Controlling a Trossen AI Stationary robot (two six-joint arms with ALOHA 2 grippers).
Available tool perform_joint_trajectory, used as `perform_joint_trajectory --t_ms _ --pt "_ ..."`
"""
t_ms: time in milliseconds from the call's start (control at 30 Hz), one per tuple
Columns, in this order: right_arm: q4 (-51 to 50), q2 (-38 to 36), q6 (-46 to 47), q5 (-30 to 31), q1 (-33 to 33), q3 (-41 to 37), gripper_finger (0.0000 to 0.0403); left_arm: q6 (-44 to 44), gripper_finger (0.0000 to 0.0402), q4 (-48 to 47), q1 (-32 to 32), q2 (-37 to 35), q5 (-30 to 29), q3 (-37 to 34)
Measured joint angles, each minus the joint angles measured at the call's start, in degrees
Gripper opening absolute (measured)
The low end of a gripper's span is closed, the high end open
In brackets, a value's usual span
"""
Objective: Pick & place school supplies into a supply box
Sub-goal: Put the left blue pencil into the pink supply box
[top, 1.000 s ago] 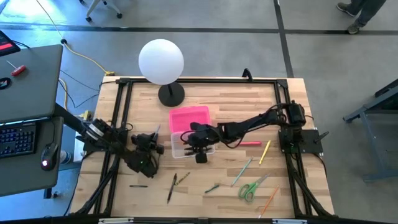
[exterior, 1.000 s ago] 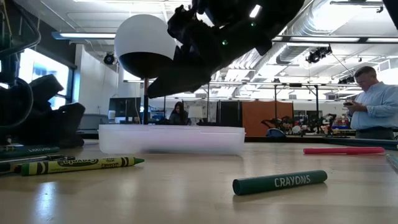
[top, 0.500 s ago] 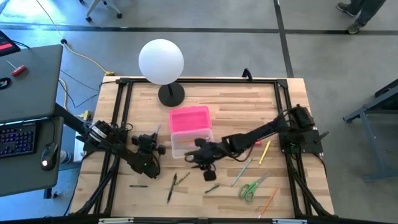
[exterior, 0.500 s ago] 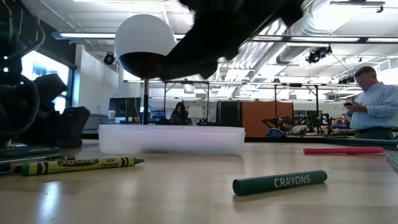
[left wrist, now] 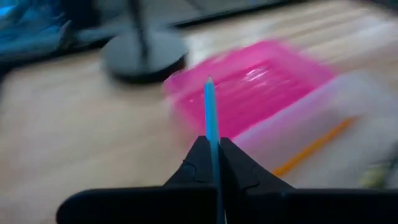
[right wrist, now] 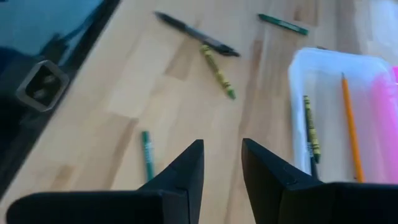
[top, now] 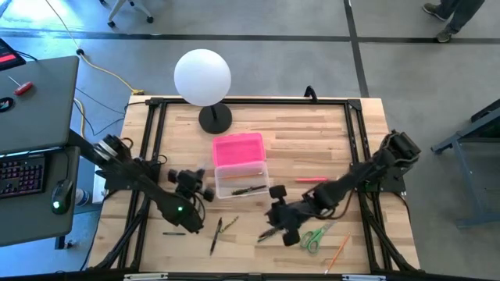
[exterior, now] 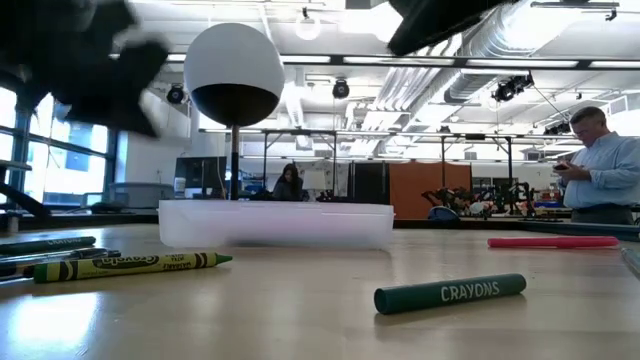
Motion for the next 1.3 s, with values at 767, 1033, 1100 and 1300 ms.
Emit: perform_joint_trajectory --t_ms 767,1033,1100,1300 --pt "-2.6 -0.4 4.3 -1.1 5.6 0.0 0.0087 87.6 0.0035 53.5 29.1 6.4 32.3 9.2" --pt "-5.1 -0.4 4.5 -1.2 7.0 -0.1 0.0087 90.1 0.0054 60.2 30.0 14.3 37.1 9.2" --pt "-5.9 -0.4 5.2 -1.0 7.2 -0.1 0.0087 90.0 0.0061 61.0 30.0 15.6 37.0 9.3" --pt "-9.2 -0.4 8.0 -0.3 6.8 -0.1 0.0087 90.3 0.0090 59.7 30.0 15.6 37.1 9.2"
